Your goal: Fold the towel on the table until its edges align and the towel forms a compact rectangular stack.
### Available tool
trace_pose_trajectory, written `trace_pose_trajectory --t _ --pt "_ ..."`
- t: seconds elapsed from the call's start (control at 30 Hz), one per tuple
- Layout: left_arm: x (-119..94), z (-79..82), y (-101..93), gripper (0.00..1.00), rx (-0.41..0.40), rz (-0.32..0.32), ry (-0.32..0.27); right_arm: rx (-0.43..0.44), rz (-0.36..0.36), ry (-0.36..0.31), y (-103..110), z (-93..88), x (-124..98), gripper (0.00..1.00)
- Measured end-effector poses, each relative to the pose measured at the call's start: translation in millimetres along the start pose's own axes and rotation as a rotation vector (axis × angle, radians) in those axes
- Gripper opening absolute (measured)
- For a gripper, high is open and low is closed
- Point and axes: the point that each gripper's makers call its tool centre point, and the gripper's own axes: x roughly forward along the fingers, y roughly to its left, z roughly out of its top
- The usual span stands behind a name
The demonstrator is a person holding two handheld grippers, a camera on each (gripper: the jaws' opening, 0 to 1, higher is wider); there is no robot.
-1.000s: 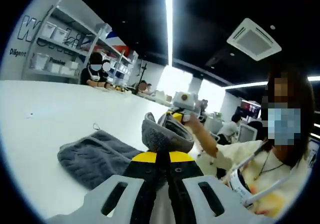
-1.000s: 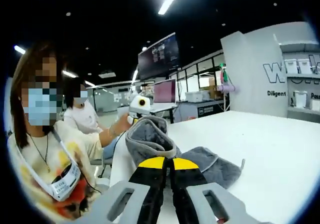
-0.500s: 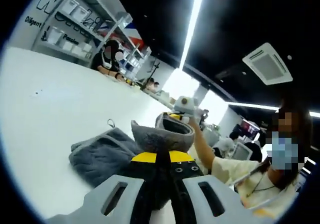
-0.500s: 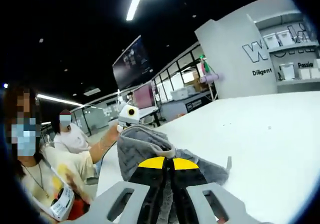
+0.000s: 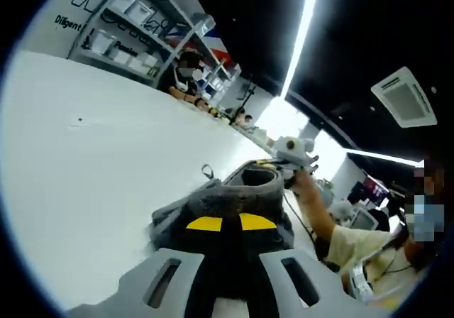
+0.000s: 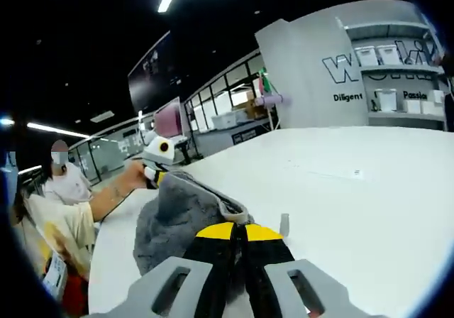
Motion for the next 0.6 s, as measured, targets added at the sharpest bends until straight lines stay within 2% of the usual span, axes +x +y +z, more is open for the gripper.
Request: trace_pose_trajectory --t 0.07,0.27,0.4,0.6 --pt "0 0.7 3.0 0.04 -0.033 -0.007 -0.014 -0.040 -0.021 0.016 -8 -3.7 3 0.00" --pt "1 -1.7 18.6 0.04 -0.061 0.013 0.000 -0.024 -0.025 0.016 -16 -11.8 15 0.00" --pt "4 -3.5 23.5 0.04 -0.175 -0.004 -0.018 -0.039 -0.041 0.006 -22 -11.6 22 0.00" --pt "11 -14.7 31.0 0.06 -0.340 -0.068 -0.065 -0.034 -0.062 0.015 -31 -23.8 29 0.02"
